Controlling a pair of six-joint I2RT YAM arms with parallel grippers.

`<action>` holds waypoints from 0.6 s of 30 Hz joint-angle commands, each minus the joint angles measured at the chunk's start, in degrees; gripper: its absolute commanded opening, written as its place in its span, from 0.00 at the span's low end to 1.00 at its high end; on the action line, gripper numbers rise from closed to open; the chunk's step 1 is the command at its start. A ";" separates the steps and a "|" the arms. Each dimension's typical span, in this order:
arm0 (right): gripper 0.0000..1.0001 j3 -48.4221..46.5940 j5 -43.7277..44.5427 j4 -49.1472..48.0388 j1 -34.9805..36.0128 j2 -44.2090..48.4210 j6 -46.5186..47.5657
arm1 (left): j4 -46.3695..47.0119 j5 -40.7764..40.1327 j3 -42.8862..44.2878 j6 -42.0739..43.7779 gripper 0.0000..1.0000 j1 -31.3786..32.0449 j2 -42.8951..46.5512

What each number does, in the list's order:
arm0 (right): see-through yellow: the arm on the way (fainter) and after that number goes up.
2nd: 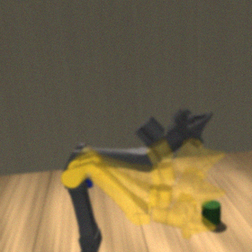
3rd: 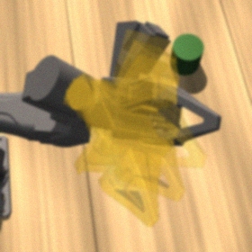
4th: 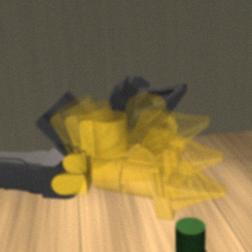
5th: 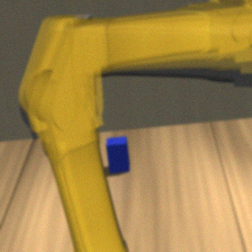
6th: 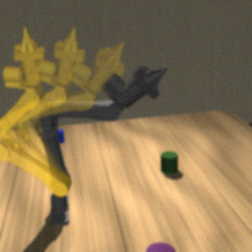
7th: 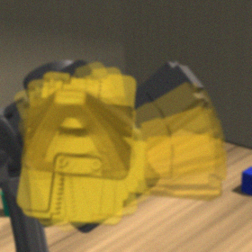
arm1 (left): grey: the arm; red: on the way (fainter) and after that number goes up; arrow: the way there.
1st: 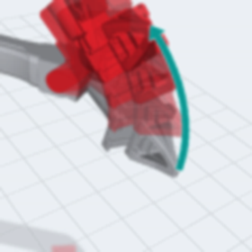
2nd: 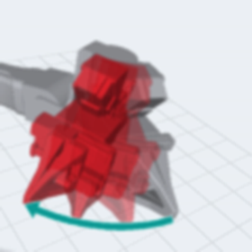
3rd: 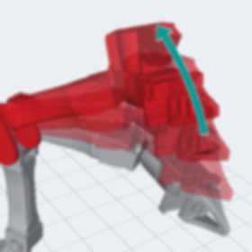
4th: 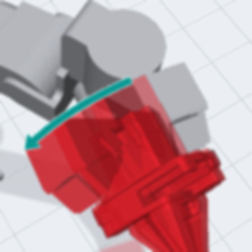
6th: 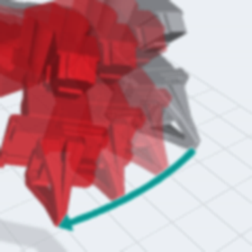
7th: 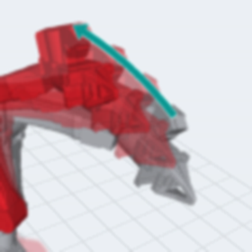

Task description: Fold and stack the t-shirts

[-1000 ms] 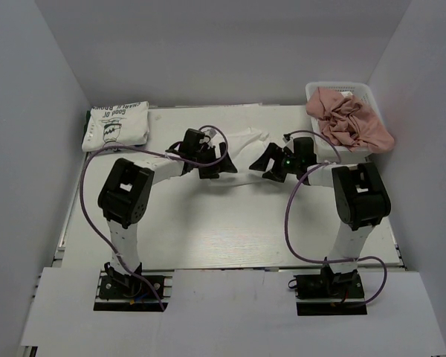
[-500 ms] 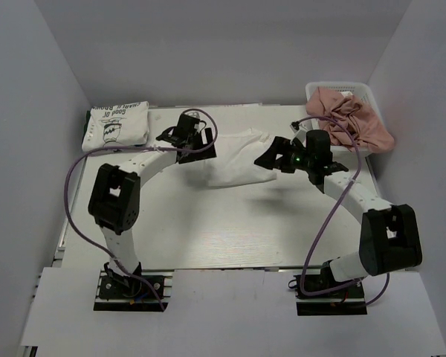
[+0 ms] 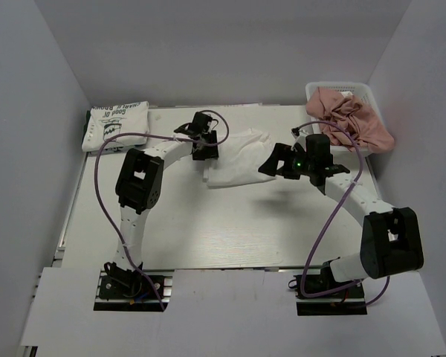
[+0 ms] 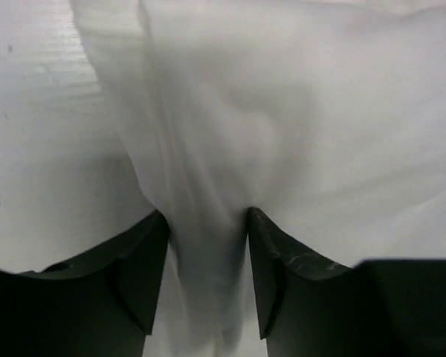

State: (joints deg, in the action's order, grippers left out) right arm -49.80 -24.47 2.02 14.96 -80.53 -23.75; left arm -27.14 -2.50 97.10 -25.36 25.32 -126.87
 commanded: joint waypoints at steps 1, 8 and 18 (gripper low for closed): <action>0.91 0.49 -0.05 0.18 -0.37 -1.20 1.42 | -2.04 1.80 1.42 3.91 0.55 0.86 -3.11; 0.91 1.37 0.12 -0.88 -0.37 -0.59 1.51 | -4.67 -6.10 3.88 7.06 0.00 0.87 -4.62; 0.91 4.01 12.94 0.62 -0.63 5.20 5.90 | 11.55 -38.27 -2.60 32.79 0.00 -0.88 10.05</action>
State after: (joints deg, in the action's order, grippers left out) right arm -46.30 -16.51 3.49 14.63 -78.54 -20.34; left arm -23.53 -28.53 96.53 -4.49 26.15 -126.50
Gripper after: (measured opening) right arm 0.907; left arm 0.122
